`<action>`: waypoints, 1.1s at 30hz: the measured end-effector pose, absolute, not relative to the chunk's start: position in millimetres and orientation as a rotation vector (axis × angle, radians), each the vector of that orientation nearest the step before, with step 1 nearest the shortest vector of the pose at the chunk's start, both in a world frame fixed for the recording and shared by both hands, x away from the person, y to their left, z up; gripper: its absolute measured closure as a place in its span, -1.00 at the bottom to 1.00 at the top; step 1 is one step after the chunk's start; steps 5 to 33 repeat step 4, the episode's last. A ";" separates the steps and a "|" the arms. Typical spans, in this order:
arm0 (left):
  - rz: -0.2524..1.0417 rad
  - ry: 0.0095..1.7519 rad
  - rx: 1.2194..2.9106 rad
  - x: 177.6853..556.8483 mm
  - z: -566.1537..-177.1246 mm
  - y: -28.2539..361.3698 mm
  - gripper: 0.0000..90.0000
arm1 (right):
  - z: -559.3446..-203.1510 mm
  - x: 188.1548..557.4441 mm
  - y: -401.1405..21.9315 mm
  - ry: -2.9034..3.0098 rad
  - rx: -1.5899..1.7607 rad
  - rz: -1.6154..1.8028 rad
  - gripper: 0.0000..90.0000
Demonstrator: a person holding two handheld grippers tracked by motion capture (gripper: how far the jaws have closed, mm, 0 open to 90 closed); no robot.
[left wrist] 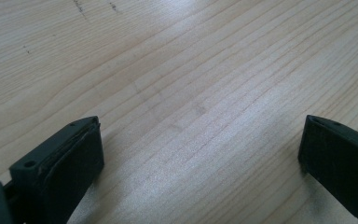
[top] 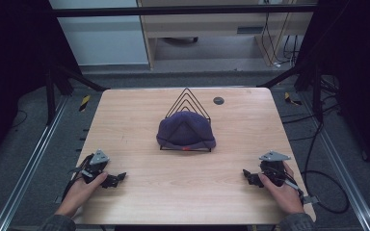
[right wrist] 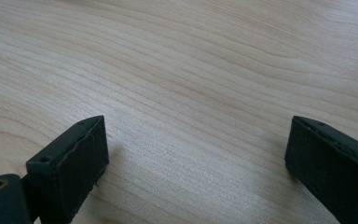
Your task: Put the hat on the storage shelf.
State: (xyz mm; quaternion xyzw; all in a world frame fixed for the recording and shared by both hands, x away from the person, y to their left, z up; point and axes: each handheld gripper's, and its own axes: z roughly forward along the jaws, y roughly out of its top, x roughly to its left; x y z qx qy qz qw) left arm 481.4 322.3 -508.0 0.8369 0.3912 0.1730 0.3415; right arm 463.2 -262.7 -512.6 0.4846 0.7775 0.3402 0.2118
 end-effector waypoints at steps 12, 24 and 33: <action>0.448 1.012 2.179 481.5 -508.0 322.7 -1.00 | -512.6 463.2 -262.6 2.160 1.346 0.945 -0.86; 0.448 1.012 2.179 481.5 -508.0 322.7 -1.00 | -512.6 463.2 -262.6 2.160 1.346 0.945 -0.86; 0.448 1.012 2.179 481.5 -508.0 322.7 -1.00 | -512.6 463.2 -262.6 2.160 1.346 0.945 -0.86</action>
